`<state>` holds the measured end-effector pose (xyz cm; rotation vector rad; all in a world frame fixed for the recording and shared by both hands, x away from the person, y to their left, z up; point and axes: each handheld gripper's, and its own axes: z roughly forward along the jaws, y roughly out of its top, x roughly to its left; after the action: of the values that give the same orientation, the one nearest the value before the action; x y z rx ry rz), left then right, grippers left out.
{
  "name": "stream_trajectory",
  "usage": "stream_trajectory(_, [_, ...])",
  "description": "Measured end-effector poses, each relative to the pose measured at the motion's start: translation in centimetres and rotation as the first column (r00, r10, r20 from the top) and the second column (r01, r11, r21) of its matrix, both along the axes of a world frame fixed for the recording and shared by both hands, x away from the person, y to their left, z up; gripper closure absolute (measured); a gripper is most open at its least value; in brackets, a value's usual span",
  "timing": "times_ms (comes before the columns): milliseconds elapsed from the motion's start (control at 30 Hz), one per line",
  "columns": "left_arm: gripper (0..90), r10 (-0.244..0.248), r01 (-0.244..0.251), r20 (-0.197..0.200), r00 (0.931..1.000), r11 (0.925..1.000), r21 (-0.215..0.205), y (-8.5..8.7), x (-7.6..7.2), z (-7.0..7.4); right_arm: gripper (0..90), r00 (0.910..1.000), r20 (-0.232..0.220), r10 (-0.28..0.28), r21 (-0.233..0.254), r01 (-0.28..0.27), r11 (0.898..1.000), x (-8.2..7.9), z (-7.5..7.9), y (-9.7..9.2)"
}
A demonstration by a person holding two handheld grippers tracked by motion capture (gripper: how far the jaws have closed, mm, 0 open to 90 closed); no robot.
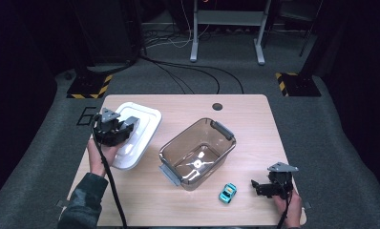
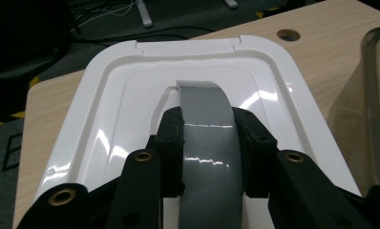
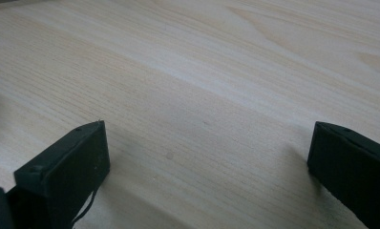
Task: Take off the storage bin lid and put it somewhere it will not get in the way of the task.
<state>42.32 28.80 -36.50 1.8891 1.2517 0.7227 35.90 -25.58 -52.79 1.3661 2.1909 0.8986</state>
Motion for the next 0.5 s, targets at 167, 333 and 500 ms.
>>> stream_trajectory(167, [66.7, 0.038, -0.038, -0.014, 0.9992, 0.9993, -0.002, 0.6, 0.3, -0.8, 0.0, 1.0000, 0.000, 0.000, 0.000, 0.000, 1.000, 0.0, 0.0, 0.0])
stream_trajectory(333, [66.7, 0.084, -0.084, -0.002, 0.9965, 0.9960, 0.031, 0.9, 0.4, -1.5, 0.0, 1.0000, -0.002, -0.002, 0.001, 0.002, 1.000, 0.0, 0.0, 0.0])
stream_trajectory(500, [66.6, 0.105, -0.105, -0.016, 0.9943, 0.9942, 0.024, 1.1, 0.7, -2.7, 0.0, 1.0000, 0.001, 0.000, 0.000, 0.000, 1.000, 0.0, 0.0, 0.0])
